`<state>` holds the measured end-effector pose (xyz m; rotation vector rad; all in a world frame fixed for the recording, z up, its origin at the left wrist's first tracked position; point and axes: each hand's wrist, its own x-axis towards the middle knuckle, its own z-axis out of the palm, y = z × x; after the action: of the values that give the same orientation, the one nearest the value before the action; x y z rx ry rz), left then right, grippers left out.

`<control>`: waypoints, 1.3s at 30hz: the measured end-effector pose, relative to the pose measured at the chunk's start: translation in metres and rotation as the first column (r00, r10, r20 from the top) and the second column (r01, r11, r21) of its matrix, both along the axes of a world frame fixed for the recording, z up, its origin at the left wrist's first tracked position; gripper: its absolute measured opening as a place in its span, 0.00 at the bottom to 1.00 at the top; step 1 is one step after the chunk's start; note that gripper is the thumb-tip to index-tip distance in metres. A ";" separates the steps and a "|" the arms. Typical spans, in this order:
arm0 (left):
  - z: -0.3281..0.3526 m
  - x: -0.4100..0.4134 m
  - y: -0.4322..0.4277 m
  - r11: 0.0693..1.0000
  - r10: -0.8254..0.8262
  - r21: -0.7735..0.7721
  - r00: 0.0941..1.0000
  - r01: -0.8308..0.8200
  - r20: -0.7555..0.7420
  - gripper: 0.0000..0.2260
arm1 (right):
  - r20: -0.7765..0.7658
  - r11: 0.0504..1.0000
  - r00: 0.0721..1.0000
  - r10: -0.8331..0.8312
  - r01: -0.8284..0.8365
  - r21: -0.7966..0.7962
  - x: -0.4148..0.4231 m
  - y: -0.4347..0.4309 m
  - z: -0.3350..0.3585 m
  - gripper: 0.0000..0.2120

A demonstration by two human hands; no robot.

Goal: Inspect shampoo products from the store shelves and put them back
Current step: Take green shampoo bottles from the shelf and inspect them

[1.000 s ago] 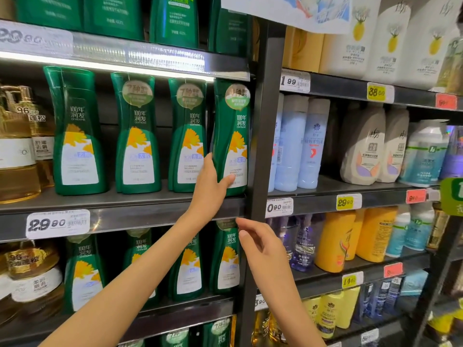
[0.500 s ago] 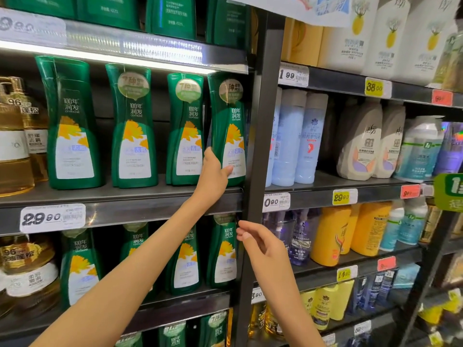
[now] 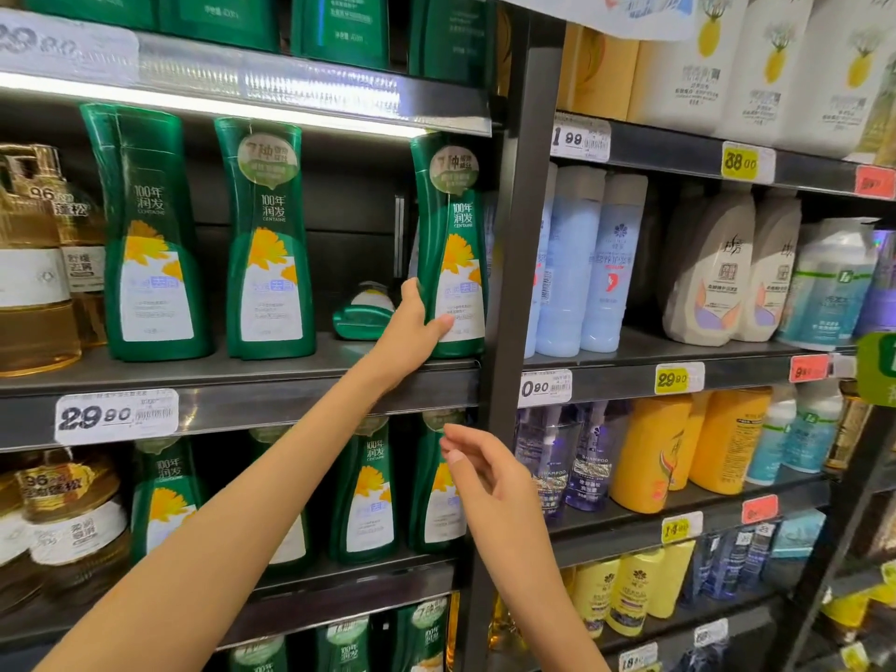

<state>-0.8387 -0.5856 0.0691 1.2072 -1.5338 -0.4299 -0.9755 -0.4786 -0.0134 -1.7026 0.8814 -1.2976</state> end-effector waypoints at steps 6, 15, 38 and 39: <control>0.003 0.009 -0.003 1.000 0.002 0.013 0.999 -0.003 0.045 0.20 | -0.009 1.000 1.000 0.010 -0.010 0.003 -0.001 0.001 -0.001 0.11; 0.003 0.020 -0.004 0.998 -0.057 0.044 0.987 0.051 0.153 0.22 | -0.023 0.999 1.000 0.005 -0.004 0.032 -0.007 0.000 -0.005 0.13; 0.009 0.037 -0.010 0.978 -0.169 0.113 0.984 0.175 -0.060 0.25 | -0.026 0.986 0.996 -0.089 0.085 -0.142 0.028 -0.016 0.019 0.13; 0.008 0.037 -0.010 0.976 -0.180 0.110 0.982 0.186 -0.059 0.24 | -0.020 0.983 0.994 -0.106 0.102 -0.150 0.030 -0.017 0.019 0.14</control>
<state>-0.8016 -0.5961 0.0770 1.1386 -1.6023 -0.6727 -0.9459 -0.4954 0.0052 -1.8146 0.9206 -1.4435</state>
